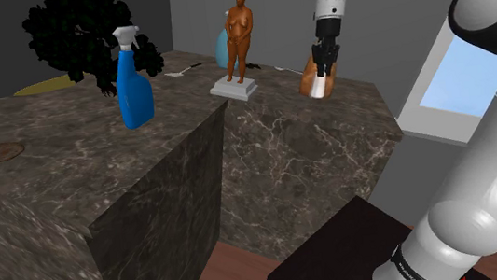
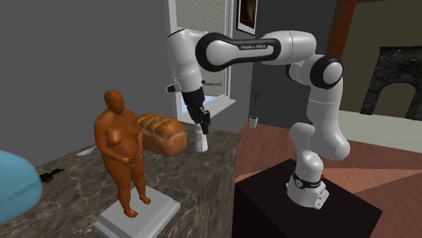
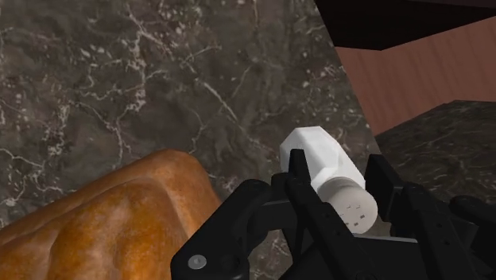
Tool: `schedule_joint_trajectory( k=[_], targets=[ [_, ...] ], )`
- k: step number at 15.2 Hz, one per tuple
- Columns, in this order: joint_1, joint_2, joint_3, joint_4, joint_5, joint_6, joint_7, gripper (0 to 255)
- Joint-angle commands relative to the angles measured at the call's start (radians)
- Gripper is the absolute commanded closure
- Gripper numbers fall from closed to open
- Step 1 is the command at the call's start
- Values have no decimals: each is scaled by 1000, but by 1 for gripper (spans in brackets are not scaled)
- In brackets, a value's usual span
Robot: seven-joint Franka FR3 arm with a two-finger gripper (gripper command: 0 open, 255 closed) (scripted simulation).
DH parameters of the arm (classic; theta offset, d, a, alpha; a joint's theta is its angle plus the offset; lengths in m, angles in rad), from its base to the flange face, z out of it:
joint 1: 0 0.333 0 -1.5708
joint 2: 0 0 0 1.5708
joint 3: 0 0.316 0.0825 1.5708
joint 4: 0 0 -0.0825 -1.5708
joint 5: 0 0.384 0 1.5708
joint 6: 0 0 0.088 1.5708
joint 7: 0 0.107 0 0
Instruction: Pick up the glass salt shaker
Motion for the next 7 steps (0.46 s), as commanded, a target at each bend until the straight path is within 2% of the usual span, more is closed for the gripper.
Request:
schedule_joint_trajectory(
  k=[1,5,7],
  targets=[
    [0,6,0,33,2,-27,-1,255],
    [-3,23,-2,109,5,-87,-5,255],
    [-3,24,-2,112,6,-89,-6,255]
  ],
)
